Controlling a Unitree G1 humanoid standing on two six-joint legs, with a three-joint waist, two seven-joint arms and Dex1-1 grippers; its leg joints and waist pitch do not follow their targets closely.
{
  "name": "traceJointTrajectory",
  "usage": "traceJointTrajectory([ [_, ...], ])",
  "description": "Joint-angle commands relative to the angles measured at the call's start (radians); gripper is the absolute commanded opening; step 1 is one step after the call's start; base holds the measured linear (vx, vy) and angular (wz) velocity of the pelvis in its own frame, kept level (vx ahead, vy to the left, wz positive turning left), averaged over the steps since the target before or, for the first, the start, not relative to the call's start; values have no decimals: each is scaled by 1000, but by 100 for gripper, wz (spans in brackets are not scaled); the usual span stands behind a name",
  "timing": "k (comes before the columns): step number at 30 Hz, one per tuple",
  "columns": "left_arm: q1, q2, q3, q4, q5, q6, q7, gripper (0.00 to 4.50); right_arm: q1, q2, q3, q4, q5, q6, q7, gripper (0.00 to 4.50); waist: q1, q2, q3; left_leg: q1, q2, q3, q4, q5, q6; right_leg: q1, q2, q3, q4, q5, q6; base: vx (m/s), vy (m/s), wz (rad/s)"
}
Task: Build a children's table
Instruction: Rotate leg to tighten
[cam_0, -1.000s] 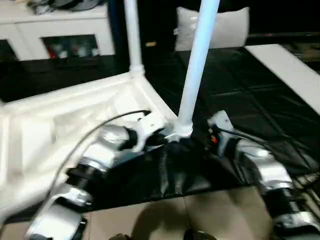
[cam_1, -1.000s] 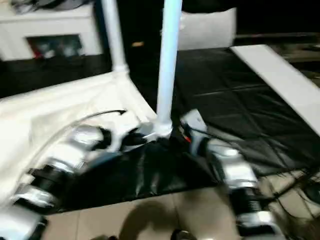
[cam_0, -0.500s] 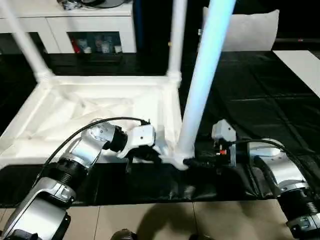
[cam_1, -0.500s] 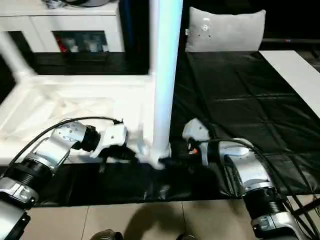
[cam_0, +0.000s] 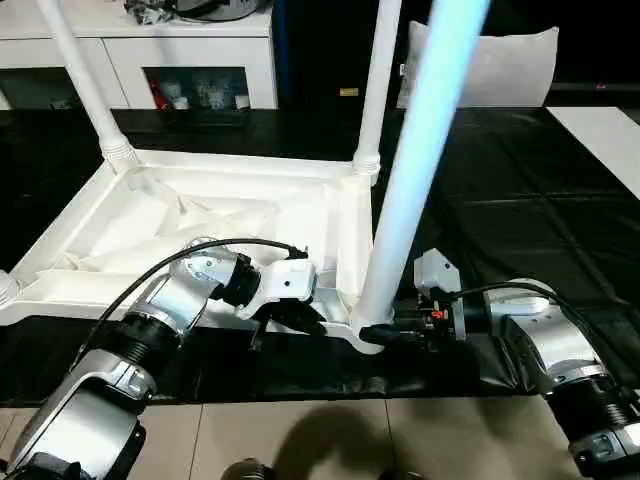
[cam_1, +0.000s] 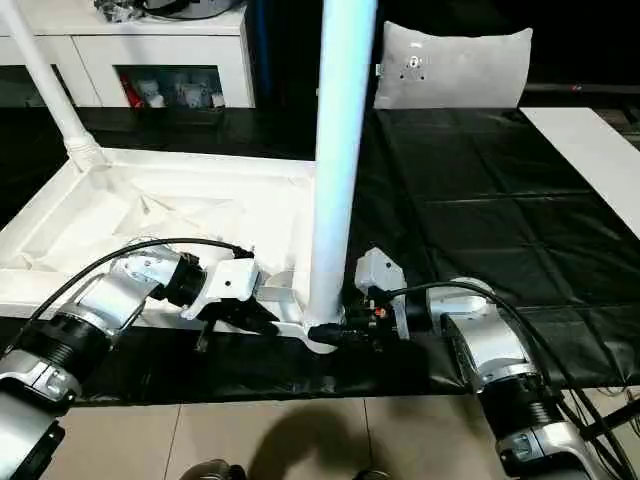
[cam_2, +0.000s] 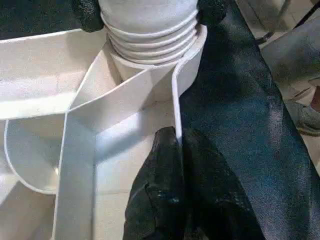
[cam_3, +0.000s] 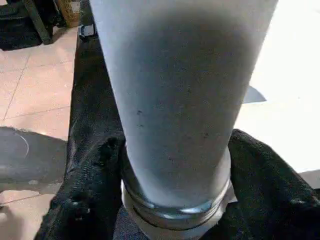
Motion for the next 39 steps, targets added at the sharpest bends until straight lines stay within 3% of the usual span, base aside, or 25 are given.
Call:
traceJointTrajectory([
  [1, -7, 3, -22, 3, 14, -18, -30, 0, -16, -2, 7, -2, 5, 20, 4, 277, -2, -14, -81, 17, 22, -1, -77, -348, 29, 51, -28, 39, -70, -440, -174, 0, 0, 0],
  [8, 15, -14, 7, -22, -14, 53, 3, 0, 8, 16, -5, -27, 30, 86, -23, 270, -3, -15, -80, 17, 22, 0, -78, -351, 26, 51, -27, 39, -69, -442, -179, 0, 0, 0],
  [10, 27, -44, 38, -59, -35, 133, 67, 0, 15, 56, -27, -43, 44, 142, -99, 268, -6, -15, -77, 19, 21, -2, -79, -368, 19, 50, -29, 37, -72, -478, -169, 0, 0, 0],
  [16, 49, -138, 94, -152, -37, 315, 286, 0, -10, 189, -73, -10, 6, 214, -381, 268, -30, -18, -69, 21, 13, -11, -77, -421, -15, 45, -29, 20, -93, -635, -94, 0, 0, 0],
  [17, 54, -183, 116, -185, -34, 385, 367, 0, -25, 245, -101, 12, 5, 230, -483, 268, -49, -17, -67, 22, 8, -16, -71, -452, -20, 44, -29, 5, -107, -690, -60, 0, 0, 0],
  [19, 55, -223, 135, -209, -29, 440, 431, 0, -37, 293, -131, 26, 9, 247, -566, 268, -74, -16, -67, 19, 9, -23, -69, -488, -21, 47, -27, -12, -118, -702, -43, 0, 0, 0],
  [20, 54, -247, 143, -213, -24, 455, 470, 0, -47, 320, -151, 41, 11, 253, -619, 268, -87, -9, -70, 17, 11, -28, -72, -505, -16, 55, -28, -20, -119, -676, -40, 0, 0, 0],
  [22, 52, -303, 158, -210, -16, 470, 556, 0, -67, 359, -171, 79, -8, 240, -723, 268, -107, -9, -68, 12, 15, -32, -78, -524, -11, 56, -27, -23, -121, -628, -52, 0, 0, 0],
  [23, 49, -343, 168, -200, -9, 469, 625, 0, -82, 376, -178, 110, -37, 220, -797, 268, -115, -6, -68, 22, 16, -33, -76, -554, -7, 54, -26, -30, -128, -623, -54, 0, 0, 0],
  [27, 45, -407, 174, -187, 20, 468, 743, 0, -113, 402, -200, 162, -79, 199, -900, 268, -136, -5, -65, 33, 11, -34, -70, -593, 4, 54, -27, -50, -146, -640, -35, 0, 0, 0],
  [28, 46, -413, 172, -192, 26, 474, 755, 0, -114, 408, -213, 162, -73, 192, -902, 268, -141, -5, -65, 29, 12, -35, -74, -591, 8, 59, -28, -49, -147, -622, -35, 0, 0, 0],
  [29, 46, -413, 172, -192, 26, 474, 755, 0, -114, 408, -213, 162, -73, 192, -902, 324, -142, -6, -68, 27, 12, -35, -75, -580, 12, 61, -30, -45, -143, -607, -41, 0, 0, 0],
  [34, 53, -363, 153, -197, 49, 462, 724, 0, -84, 374, -200, 119, -80, 123, -839, 360, -133, -8, -71, 19, 11, -31, -78, -527, 25, 58, -35, -26, -131, -559, -81, 0, 0, 0],
  [35, 54, -353, 151, -196, 52, 457, 719, 0, -79, 365, -198, 116, -78, 113, -827, 373, -127, -6, -74, 17, 13, -28, -79, -506, 29, 58, -35, -18, -122, -511, -108, 0, 0, 0],
  [39, 61, -288, 147, -185, 49, 428, 662, 0, -52, 303, -211, 90, -50, 69, -720, 405, -116, -11, -79, 5, 11, -22, -77, -440, 46, 65, -36, -5, -106, -443, -144, 0, 0, 0],
])
